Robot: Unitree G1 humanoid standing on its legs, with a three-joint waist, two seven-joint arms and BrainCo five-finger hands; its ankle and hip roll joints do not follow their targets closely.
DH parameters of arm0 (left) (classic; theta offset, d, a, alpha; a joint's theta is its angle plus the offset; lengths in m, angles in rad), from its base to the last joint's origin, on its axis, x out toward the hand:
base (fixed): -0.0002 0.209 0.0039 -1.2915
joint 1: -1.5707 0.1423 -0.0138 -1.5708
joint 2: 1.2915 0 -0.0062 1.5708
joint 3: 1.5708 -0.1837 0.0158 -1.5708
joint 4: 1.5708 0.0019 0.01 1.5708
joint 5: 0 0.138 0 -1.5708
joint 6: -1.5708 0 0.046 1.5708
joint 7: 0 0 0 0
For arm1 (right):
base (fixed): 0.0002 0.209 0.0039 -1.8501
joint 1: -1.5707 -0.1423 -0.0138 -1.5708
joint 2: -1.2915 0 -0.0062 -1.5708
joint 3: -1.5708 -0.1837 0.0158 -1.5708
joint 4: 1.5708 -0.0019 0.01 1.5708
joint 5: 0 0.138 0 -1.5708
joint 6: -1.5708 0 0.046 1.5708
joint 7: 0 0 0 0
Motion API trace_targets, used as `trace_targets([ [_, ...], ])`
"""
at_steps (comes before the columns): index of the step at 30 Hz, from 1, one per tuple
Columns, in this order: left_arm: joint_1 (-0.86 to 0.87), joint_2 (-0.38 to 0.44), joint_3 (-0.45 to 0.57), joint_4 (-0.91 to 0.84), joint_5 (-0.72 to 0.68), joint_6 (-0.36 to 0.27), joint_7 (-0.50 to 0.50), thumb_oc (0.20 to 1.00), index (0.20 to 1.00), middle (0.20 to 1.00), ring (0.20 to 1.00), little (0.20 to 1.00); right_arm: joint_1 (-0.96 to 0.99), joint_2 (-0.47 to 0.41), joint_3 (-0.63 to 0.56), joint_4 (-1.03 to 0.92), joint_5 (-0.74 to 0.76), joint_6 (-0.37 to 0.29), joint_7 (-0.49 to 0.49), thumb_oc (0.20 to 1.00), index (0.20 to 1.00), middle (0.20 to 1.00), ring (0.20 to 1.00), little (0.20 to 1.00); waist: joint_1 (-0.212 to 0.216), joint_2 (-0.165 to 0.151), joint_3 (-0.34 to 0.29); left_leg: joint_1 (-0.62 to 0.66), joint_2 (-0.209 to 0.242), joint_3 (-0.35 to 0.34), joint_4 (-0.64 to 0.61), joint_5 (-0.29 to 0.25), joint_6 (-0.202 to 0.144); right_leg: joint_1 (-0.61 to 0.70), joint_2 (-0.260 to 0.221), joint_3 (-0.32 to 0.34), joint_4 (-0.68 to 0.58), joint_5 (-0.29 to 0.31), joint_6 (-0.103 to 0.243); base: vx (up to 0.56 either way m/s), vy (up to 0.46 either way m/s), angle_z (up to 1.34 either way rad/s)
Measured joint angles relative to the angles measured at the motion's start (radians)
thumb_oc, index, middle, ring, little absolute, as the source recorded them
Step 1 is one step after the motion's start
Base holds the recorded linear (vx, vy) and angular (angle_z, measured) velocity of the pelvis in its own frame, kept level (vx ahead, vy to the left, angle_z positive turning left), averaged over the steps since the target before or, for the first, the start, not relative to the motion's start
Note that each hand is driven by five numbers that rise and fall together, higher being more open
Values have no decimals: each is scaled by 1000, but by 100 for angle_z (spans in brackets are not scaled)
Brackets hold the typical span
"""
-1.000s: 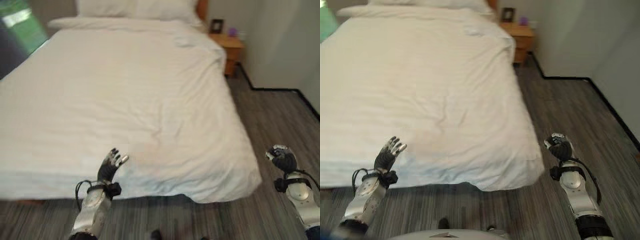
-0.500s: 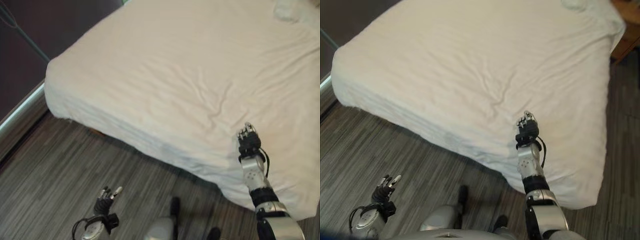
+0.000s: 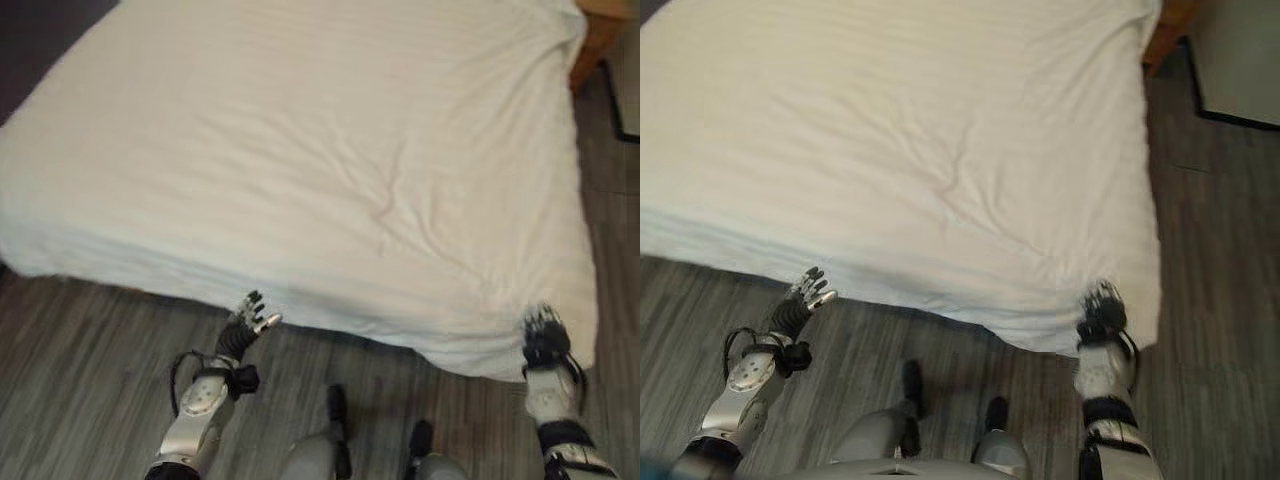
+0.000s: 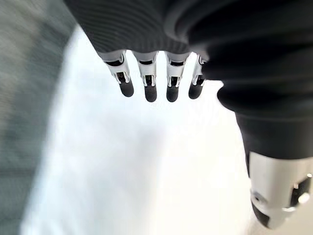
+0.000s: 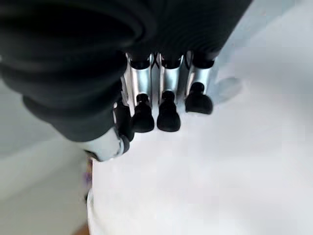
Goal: Making the bed.
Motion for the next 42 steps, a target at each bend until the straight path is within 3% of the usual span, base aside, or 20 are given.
trace_targets([
  [2, -20, -9, 2, -16, 9, -5, 1, 1000, 1000, 1000, 1000, 1000, 74, -27, -18, 67, -4, 6, -27, 266, 266, 266, 266, 266, -31, -7, -1, 8, 1, 21, 1, 1, 5, -8, 1, 15, -6, 10, 5, -55, 81, -56],
  [3, -32, -10, 16, -30, 24, -6, 6, 1000, 1000, 1000, 1000, 1000, 110, -40, -16, 101, -29, 7, -42, 856, 856, 856, 856, 856, -51, -13, 1, 22, 8, 54, 1, -6, 16, -9, 9, 20, -14, 31, 6, -96, 115, -135],
  [4, -38, -8, 39, -37, 29, -9, 9, 1000, 1000, 1000, 1000, 1000, 130, -52, 3, 106, -46, 8, -53, 1000, 1000, 1000, 1000, 1000, -67, -15, 5, 43, 48, 110, -5, -18, 13, -32, 19, -15, 4, 63, -5, -117, 182, -157],
  [9, -5, -43, 41, -184, 29, -24, -6, 1000, 1000, 1000, 1000, 1000, 182, -45, 123, -63, -211, 8, -65, 1000, 1000, 1000, 1000, 1000, -39, 14, 24, 138, 118, 294, 3, -63, 1, -76, 48, -201, 84, 97, -79, -162, 67, -137],
  [12, 22, -57, 1, -258, 28, -39, -50, 1000, 1000, 1000, 1000, 1000, 217, -39, 259, -334, -378, 6, -70, 1000, 1000, 1000, 1000, 1000, 52, 80, -12, 197, 220, 458, 44, -59, -16, -61, -82, -411, 404, -40, -73, -173, -94, -129],
  [14, 47, -17, -10, -273, 29, -41, -55, 1000, 1000, 1000, 1000, 1000, 192, -7, 354, -451, -462, 1, -74, 1000, 1000, 1000, 1000, 1000, 100, 45, -37, 232, 226, 521, 76, -57, -19, -4, -166, -506, 377, 17, -95, -137, -131, -125],
  [15, 51, 8, -9, -262, 29, -40, -59, 1000, 1000, 1000, 1000, 1000, 165, 10, 403, -466, -495, -3, -72, 1000, 1000, 1000, 1000, 1000, 102, 31, -47, 239, 241, 520, 91, -55, -16, 13, -127, -477, 315, 5, -74, -171, -253, -127],
  [18, 60, 5, -58, -225, 30, -39, -63, 1000, 1000, 1000, 1000, 1000, 159, -21, 545, -573, -679, 10, -90, 1000, 1000, 1000, 1000, 1000, 118, 28, -70, 198, 361, 513, 264, -73, -44, 69, -6, -432, 95, 33, -118, -142, -290, -101],
  [20, 42, -28, -129, -203, 49, -32, -71, 1000, 1000, 1000, 1000, 1000, 203, -55, 519, -623, -786, 15, -94, 1000, 1000, 1000, 1000, 1000, 83, 20, -87, 163, 262, 467, 116, -101, -88, 70, 21, -339, 20, 46, -118, -81, -383, -87],
  [21, 37, -53, -134, -200, 73, -32, -68, 1000, 1000, 1000, 1000, 1000, 214, -83, 509, -626, -800, 21, -96, 1000, 1000, 1000, 1000, 1000, 70, 58, -96, 167, 249, 473, 97, -3, -77, 70, 49, -329, 23, 46, -108, -110, -437, -87],
  [23, 2, -60, -134, -147, 105, -33, -50, 1000, 1000, 1000, 1000, 1000, 245, -100, 509, -658, -856, 35, -97, 1000, 1000, 1000, 1000, 1000, 33, 43, -88, 187, 296, 479, 155, -1, -86, 63, 56, -328, 70, 4, -103, -60, -182, -86],
  [25, 44, -44, -72, -134, 137, -45, 0, 1000, 1000, 1000, 1000, 1000, 285, -111, 541, -742, -927, 30, -94, 1000, 1000, 1000, 1000, 1000, 85, -28, -86, 178, 319, 186, 345, -34, -112, 66, 72, -216, 53, 4, -148, -52, -121, -213],
  [27, 61, -63, -58, -129, 134, -42, 12, 1000, 1000, 1000, 1000, 1000, 280, -149, 536, -793, -952, 23, -96, 1000, 1000, 1000, 1000, 1000, 70, -21, -75, 152, 265, -1, 344, -109, -215, 66, 72, -116, 26, 23, -139, 49, -134, -177],
  [28, 54, -103, -66, -128, 134, -42, 12, 1000, 1000, 1000, 1000, 1000, 273, -198, 508, -808, -979, 23, -98, 1000, 1000, 1000, 1000, 1000, 62, 17, -44, 149, 198, -63, 263, -86, -182, 64, 70, -49, 20, 34, -134, 68, -77, -136],
  [30, 44, -135, -83, -126, 134, -42, 9, 1000, 1000, 1000, 1000, 1000, 285, -224, 497, -794, -983, 33, -93, 1000, 1000, 1000, 1000, 1000, 34, 64, -37, 135, 183, -28, 250, -53, -128, 79, 89, -16, 4, 32, -114, 124, -84, -78],
  [33, -14, -140, -88, -141, 107, -54, 14, 1000, 1000, 1000, 1000, 1000, 261, -184, 511, -781, -985, 52, -95, 1000, 1000, 1000, 1000, 1000, 51, 23, 4, -19, 135, -100, 407, -91, -161, 54, 41, 35, -25, 36, -123, 244, -45, -24],
  [35, -8, -166, -95, -130, 89, -52, 22, 1000, 1000, 1000, 1000, 1000, 209, -183, 513, -774, -1005, 50, -99, 1000, 1000, 1000, 1000, 1000, 62, 48, 25, -60, 73, -109, 213, -61, -125, 32, 37, 61, -27, 42, -119, 425, 11, -42],
  [39, -13, -204, -115, -115, 56, -47, 43, 1000, 1000, 1000, 1000, 1000, 187, -193, 512, -763, -1023, 54, -103, 1000, 1000, 1000, 1000, 1000, 68, 116, 35, -74, 79, -37, 51, -19, -75, 82, 75, 58, -28, -4, -61, 421, 33, -19],
  [40, -15, -209, -119, -115, 55, -46, 43, 1000, 1000, 1000, 1000, 1000, 208, -189, 508, -772, -1025, 57, -105, 1000, 1000, 1000, 1000, 1000, 66, 101, 38, -54, 75, -23, 76, 3, -70, 102, 65, 65, -30, -23, -51, 523, 45, -4],
  [42, -17, -204, -136, -117, 55, -46, 51, 1000, 1000, 1000, 1000, 1000, 280, -168, 519, -847, -1060, 57, -112, 1000, 1000, 1000, 1000, 1000, 58, 17, 11, -21, 17, 39, 172, -82, 0, 130, -31, 68, 98, -161, -34, 392, 120, -27],
])
